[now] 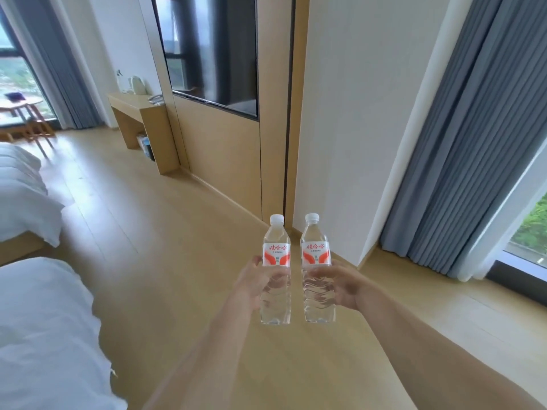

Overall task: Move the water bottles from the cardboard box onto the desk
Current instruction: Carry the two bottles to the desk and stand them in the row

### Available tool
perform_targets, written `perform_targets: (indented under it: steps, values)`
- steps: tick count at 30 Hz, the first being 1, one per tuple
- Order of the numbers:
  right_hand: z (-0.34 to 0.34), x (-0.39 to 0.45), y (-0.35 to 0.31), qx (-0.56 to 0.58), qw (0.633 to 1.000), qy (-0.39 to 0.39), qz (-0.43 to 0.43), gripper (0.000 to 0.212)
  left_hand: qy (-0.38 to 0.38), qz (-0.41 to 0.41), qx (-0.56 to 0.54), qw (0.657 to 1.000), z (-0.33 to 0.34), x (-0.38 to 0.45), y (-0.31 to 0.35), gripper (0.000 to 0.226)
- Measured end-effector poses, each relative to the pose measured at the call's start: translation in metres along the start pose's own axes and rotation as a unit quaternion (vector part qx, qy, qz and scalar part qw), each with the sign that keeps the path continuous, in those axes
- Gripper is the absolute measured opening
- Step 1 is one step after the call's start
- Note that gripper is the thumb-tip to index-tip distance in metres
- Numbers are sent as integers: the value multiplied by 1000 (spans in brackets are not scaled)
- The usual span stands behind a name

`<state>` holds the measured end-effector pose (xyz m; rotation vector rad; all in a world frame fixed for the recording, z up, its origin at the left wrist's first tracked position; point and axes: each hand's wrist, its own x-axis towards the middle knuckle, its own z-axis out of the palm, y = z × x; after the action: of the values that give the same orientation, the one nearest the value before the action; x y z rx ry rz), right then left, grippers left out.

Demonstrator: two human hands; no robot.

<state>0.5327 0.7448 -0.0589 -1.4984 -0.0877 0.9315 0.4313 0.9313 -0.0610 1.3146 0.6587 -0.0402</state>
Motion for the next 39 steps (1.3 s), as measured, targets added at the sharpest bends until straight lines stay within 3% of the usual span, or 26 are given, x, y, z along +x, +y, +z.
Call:
perform_targets:
  steps: [5, 17, 22, 25, 28, 34, 39]
  values:
    - [23, 68, -34, -30, 999, -29, 7, 53, 12, -11, -30, 999, -40, 46, 32, 57]
    - [101, 266, -120, -76, 982, -170, -13, 60, 144, 10, -51, 988, -140, 174, 103, 66]
    - [132, 354, -175, -101, 972, -214, -3, 59, 203, 27, -99, 974, -170, 238, 153, 78]
    - [151, 400, -206, -118, 963, -244, 2, 66, 231, 46, -129, 963, -193, 273, 178, 74]
    - [171, 443, -223, -126, 956, -266, 14, 54, 256, 50, -150, 954, -215, 300, 196, 70]
    - [213, 515, -246, -129, 944, -301, 35, 55, 274, 55, -196, 940, -260, 349, 223, 59]
    - [254, 575, -266, -129, 946, -295, 39, 59, 257, 80, -210, 940, -309, 396, 242, 80]
